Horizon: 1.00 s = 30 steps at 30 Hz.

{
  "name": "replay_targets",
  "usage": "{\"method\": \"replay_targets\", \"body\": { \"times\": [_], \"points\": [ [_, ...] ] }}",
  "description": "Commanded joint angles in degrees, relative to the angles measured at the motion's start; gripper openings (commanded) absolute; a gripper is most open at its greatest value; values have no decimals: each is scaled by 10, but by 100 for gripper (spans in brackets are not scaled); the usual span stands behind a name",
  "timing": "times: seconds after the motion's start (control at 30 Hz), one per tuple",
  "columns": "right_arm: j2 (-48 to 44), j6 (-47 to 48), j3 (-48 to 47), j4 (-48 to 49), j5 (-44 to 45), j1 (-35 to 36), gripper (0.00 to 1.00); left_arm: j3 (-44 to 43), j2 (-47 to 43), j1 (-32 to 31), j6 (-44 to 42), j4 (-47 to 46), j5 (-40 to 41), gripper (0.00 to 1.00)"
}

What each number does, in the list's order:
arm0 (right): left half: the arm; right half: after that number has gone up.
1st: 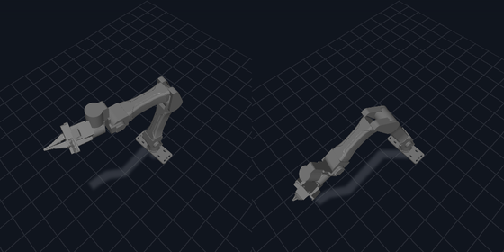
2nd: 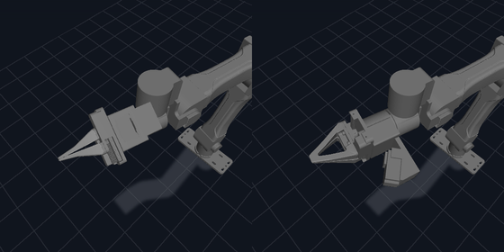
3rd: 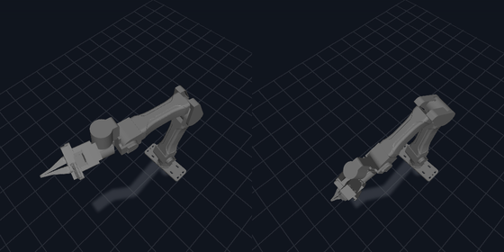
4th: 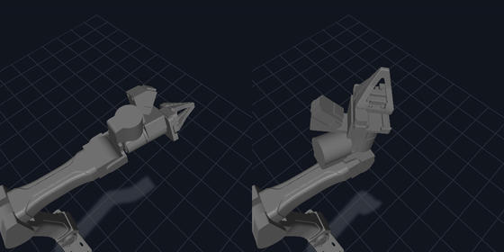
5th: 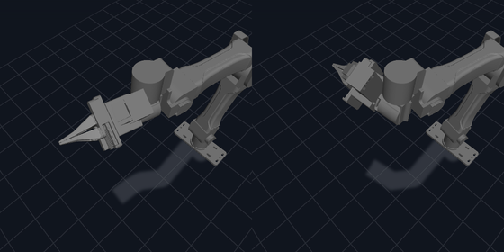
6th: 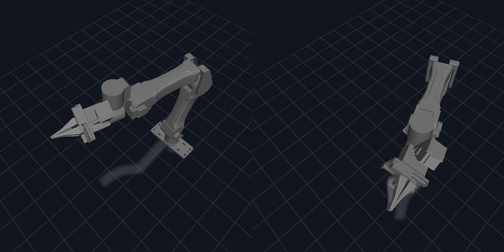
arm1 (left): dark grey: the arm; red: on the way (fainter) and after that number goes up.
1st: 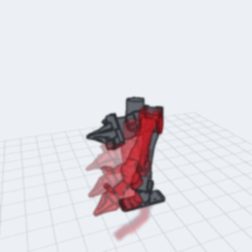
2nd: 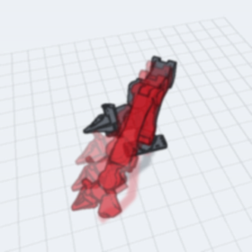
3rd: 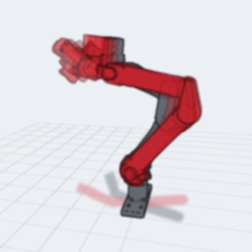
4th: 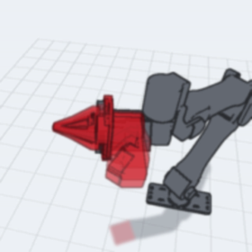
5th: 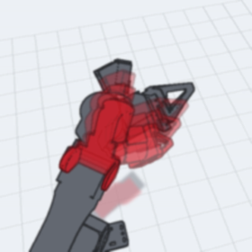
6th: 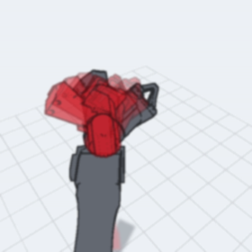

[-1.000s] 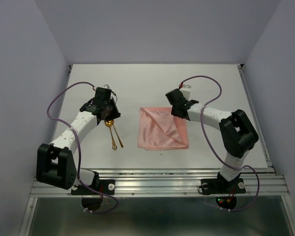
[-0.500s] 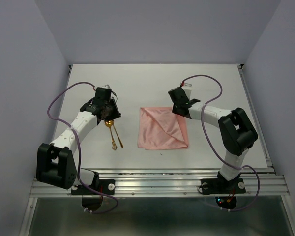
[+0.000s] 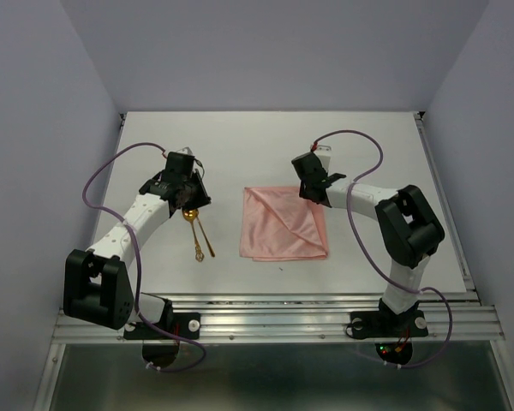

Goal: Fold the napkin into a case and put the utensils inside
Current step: Fold the upper triangle-folded napkin at the center of the board.

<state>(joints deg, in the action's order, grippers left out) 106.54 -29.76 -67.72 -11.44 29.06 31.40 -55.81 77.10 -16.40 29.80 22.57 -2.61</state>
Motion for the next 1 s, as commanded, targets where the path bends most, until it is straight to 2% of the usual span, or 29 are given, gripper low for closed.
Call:
{"method": "replay_targets", "body": {
  "times": [0.0, 0.57, 0.7, 0.73, 0.77, 0.87, 0.97],
  "points": [
    [1, 6, -11, 27, 30, -5, 4, 7, -4, 1, -8, 0, -5, 31],
    [18, 24, -28, 45, 35, -11, 5, 12, -7, 1, -7, 0, -5, 31],
    [25, 27, -32, 46, 34, -16, 19, 14, -6, 1, -7, -1, -7, 31],
    [24, 28, -30, 45, 34, -16, 31, 15, -6, 1, -7, -1, -9, 31],
    [17, 27, -29, 45, 35, -16, 36, 14, -7, 1, -8, -1, -10, 31],
    [0, 21, -18, 45, 42, -16, 42, 14, -3, 1, -9, -2, -15, 31],
    [-35, 21, -6, 45, 45, -16, 43, 10, 3, -3, -9, -2, -16, 31]
  ]
}}
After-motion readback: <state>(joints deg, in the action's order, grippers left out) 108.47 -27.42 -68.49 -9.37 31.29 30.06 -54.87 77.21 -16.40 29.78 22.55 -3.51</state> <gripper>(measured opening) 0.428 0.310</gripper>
